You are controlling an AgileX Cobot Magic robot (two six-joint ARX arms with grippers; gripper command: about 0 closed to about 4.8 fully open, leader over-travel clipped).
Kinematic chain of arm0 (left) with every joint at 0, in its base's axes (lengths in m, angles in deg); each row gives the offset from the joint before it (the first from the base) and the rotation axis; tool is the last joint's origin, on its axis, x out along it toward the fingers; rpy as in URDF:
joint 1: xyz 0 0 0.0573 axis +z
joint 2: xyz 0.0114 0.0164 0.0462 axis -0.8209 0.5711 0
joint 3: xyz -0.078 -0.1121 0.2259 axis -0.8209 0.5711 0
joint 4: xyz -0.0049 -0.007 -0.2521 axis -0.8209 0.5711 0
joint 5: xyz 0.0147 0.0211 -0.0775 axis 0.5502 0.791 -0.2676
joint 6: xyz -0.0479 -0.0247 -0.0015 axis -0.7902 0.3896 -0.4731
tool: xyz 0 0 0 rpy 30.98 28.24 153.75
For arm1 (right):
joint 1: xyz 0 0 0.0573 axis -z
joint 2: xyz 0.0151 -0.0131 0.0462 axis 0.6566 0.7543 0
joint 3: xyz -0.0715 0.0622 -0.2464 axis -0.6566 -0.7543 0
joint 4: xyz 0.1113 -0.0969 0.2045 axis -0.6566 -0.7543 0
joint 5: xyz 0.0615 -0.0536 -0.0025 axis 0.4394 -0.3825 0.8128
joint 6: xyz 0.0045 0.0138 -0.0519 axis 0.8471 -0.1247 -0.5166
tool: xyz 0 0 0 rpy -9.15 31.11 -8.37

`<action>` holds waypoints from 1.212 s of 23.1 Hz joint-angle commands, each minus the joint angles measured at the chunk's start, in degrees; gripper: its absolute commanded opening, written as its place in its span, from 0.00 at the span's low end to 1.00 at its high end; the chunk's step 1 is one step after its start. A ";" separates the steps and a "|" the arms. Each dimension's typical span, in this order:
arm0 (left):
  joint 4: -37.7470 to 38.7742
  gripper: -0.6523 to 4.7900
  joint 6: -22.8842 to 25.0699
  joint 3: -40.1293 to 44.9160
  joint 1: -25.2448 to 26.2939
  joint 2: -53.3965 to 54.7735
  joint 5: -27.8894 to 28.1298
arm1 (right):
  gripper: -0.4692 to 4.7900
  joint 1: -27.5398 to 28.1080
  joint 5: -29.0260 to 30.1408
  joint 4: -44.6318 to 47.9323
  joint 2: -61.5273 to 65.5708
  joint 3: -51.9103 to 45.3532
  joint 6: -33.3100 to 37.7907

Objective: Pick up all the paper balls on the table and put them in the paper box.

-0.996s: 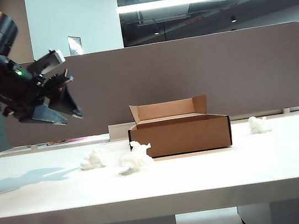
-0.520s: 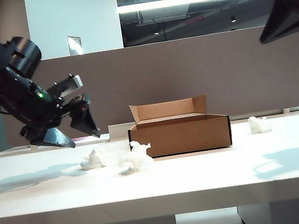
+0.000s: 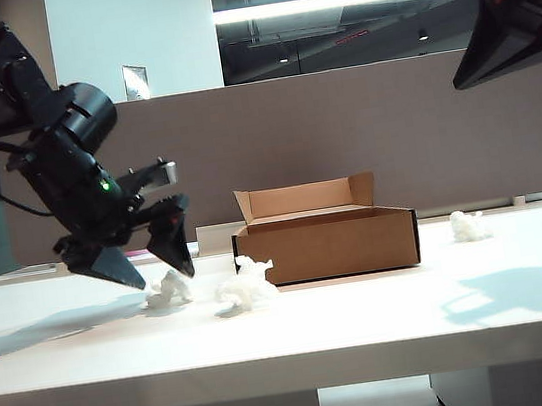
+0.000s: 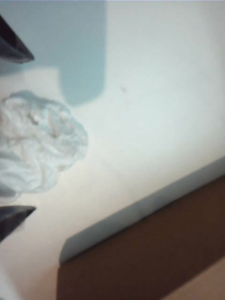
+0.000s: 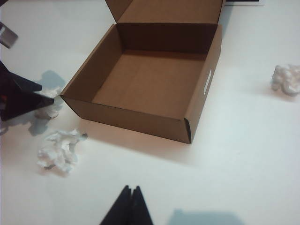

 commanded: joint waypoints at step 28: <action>-16.44 0.23 0.24 -12.70 -12.66 2.95 2.34 | 0.08 -0.22 0.37 0.92 -0.22 0.44 -1.03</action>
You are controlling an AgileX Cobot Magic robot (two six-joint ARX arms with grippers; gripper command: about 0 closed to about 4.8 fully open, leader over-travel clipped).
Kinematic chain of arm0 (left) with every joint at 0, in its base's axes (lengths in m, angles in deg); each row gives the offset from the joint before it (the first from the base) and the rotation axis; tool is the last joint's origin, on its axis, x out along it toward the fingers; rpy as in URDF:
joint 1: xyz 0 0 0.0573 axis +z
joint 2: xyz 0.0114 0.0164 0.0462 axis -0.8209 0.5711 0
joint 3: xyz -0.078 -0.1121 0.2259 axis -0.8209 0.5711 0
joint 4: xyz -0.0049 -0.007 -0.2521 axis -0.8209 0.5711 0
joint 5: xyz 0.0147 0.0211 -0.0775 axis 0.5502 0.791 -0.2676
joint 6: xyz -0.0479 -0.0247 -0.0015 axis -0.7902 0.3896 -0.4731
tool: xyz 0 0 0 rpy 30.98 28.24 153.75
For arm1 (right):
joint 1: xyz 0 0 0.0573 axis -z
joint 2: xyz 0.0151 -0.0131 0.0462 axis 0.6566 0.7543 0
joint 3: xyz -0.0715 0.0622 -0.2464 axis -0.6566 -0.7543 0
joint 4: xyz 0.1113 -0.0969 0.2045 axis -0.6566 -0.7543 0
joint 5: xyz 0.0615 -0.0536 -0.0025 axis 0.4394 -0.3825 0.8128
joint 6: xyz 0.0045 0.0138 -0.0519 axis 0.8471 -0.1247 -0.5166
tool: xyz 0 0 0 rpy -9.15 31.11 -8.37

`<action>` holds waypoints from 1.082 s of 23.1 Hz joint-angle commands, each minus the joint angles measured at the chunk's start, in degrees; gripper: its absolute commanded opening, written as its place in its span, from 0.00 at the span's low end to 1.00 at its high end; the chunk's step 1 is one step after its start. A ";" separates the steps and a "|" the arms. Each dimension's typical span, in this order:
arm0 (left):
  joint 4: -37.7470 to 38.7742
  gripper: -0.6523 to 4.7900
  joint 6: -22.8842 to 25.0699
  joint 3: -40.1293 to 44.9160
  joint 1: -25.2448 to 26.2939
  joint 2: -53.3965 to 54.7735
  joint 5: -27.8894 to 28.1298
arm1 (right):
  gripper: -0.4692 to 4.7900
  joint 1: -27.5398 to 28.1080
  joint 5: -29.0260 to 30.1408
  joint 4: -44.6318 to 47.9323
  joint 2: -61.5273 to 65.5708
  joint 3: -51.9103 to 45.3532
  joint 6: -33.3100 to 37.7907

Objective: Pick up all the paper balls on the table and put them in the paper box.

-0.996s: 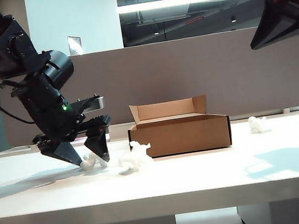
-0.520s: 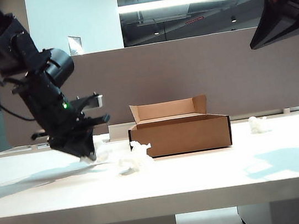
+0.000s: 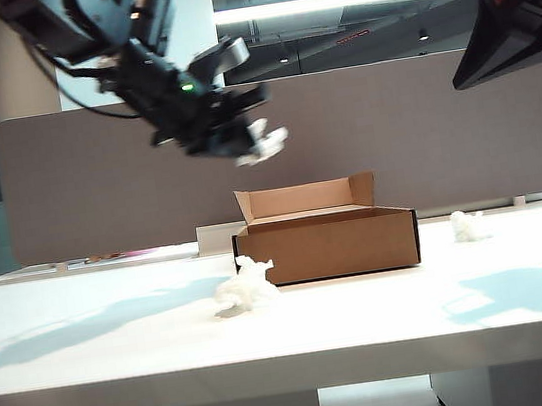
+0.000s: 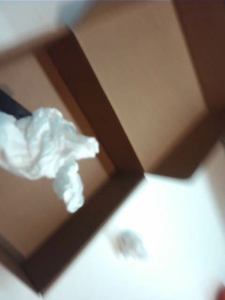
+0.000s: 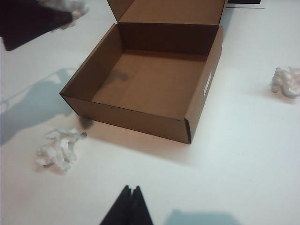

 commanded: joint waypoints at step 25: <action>35.17 0.88 -0.63 -0.20 -2.86 0.44 5.33 | 0.08 -0.07 1.51 -0.42 -0.20 0.39 -0.22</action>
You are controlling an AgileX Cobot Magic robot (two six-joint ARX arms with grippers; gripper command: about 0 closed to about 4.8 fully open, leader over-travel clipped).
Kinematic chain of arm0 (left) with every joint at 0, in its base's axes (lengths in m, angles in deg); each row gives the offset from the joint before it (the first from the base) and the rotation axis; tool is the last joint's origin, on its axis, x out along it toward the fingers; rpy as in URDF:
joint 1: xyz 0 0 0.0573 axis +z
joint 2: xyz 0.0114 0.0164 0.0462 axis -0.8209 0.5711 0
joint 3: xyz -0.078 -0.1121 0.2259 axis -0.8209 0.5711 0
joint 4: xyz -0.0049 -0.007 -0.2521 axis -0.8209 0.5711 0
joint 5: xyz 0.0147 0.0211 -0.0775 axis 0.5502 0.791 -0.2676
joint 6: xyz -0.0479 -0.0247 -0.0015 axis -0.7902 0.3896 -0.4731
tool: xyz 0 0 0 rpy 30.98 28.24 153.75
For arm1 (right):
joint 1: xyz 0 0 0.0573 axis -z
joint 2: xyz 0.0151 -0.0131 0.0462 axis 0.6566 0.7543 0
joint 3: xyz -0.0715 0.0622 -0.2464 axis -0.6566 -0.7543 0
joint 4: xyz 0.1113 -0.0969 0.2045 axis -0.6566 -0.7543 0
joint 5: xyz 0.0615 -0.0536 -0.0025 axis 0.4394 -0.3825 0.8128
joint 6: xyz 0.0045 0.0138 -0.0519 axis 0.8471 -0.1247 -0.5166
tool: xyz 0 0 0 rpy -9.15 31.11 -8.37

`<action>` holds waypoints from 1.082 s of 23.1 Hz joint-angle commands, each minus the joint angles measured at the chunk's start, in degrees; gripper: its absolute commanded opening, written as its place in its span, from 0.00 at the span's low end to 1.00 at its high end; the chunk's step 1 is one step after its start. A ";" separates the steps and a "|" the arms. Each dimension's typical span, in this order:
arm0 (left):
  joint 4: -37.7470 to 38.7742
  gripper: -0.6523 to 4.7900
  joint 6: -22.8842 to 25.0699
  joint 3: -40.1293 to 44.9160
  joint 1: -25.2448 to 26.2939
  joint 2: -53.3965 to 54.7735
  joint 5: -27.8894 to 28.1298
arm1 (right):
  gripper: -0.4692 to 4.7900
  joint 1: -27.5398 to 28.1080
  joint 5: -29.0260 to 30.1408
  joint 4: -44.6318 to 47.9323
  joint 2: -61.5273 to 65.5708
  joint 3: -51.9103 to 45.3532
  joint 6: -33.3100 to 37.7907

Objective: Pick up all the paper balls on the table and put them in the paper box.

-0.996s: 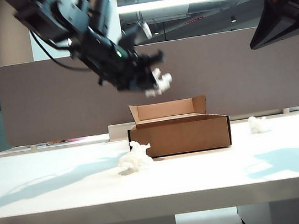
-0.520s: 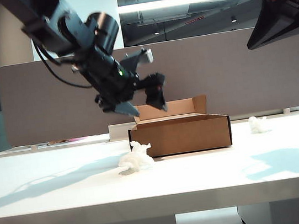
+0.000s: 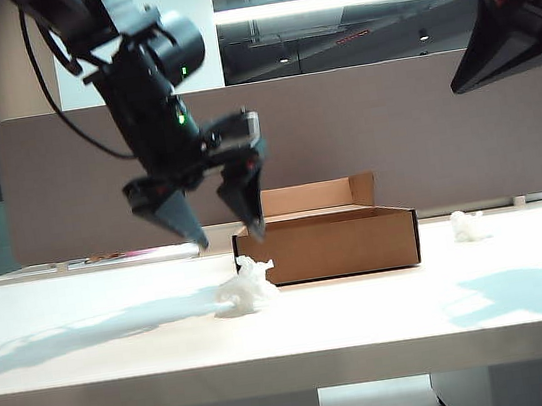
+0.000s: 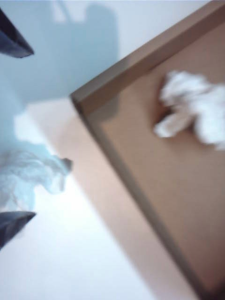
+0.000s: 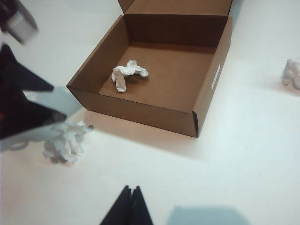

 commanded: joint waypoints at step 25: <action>8.13 0.14 -2.14 -9.90 -1.01 3.91 -7.63 | 0.08 11.06 -6.56 3.72 31.30 26.21 -3.21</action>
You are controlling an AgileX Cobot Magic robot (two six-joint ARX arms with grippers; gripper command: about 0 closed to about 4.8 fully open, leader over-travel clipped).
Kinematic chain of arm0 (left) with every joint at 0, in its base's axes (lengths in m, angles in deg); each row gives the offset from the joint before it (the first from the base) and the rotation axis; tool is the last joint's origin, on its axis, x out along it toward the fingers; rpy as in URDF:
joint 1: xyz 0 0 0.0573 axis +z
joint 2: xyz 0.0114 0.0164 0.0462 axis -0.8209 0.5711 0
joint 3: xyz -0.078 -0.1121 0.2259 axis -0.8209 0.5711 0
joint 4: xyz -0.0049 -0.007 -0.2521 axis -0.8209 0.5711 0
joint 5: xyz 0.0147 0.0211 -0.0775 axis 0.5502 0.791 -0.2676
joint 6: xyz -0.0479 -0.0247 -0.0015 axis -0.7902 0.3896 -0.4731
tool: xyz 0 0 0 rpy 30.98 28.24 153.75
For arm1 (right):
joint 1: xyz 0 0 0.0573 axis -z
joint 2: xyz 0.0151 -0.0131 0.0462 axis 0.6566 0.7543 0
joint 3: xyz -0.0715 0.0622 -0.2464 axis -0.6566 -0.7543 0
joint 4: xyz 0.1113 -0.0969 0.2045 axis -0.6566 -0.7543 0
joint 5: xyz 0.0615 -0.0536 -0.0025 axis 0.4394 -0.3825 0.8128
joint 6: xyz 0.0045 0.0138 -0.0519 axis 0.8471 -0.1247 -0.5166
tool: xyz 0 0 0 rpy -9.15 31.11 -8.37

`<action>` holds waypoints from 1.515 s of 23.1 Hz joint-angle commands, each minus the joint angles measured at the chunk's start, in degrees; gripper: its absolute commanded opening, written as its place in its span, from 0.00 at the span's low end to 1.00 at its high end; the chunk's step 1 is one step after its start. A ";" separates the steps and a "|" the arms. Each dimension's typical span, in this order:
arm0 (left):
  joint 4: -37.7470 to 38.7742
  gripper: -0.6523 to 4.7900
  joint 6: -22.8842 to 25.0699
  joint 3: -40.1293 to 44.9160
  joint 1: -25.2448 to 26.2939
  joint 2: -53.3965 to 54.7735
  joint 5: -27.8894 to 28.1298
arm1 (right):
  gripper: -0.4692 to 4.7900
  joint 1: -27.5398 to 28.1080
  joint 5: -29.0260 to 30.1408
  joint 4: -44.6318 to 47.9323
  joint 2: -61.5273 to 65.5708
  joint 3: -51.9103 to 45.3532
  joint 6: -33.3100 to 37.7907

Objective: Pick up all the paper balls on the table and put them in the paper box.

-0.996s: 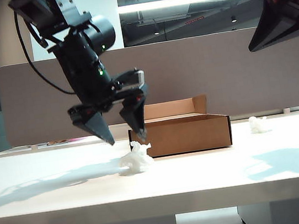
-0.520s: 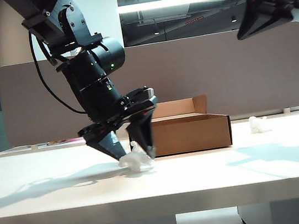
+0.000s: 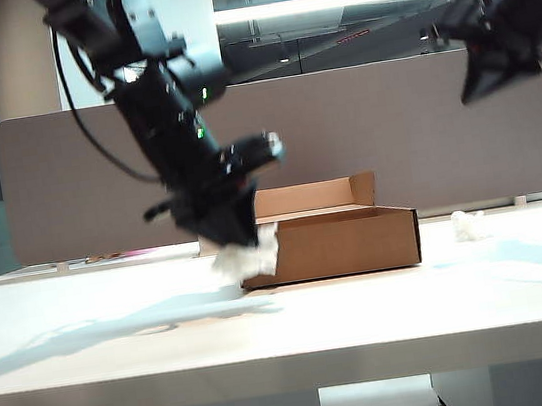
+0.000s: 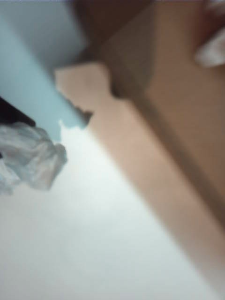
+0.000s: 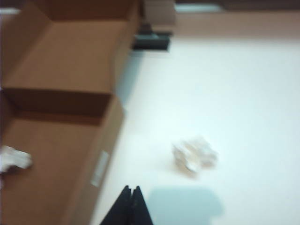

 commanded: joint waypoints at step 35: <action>-19.82 0.58 0.00 -8.07 -0.22 1.57 0.81 | 0.84 1.84 -3.56 -5.07 31.54 23.23 -7.93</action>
